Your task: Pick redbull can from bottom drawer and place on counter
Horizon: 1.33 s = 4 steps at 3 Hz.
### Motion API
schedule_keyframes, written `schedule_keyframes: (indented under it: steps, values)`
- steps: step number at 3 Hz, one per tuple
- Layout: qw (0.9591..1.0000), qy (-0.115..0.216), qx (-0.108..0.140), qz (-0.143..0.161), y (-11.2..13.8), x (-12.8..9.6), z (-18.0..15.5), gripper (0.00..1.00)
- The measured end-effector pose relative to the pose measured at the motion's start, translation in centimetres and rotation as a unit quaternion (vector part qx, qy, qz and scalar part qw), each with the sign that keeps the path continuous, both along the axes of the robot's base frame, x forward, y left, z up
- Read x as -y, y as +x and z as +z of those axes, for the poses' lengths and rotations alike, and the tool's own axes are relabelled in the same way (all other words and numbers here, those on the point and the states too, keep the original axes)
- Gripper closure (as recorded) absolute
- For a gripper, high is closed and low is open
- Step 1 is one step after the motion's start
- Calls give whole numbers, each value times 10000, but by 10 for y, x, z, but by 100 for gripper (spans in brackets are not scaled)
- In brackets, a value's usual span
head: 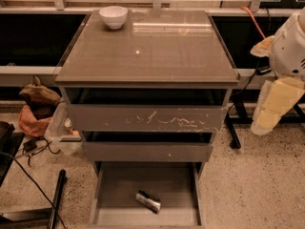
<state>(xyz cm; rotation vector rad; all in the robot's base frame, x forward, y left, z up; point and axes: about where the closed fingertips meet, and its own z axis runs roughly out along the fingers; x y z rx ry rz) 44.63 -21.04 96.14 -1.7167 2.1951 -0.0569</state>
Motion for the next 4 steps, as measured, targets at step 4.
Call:
schedule_keyframes:
  steps: [4]
  values:
    - [9783, 2058, -228, 70, 112, -96, -248, 0]
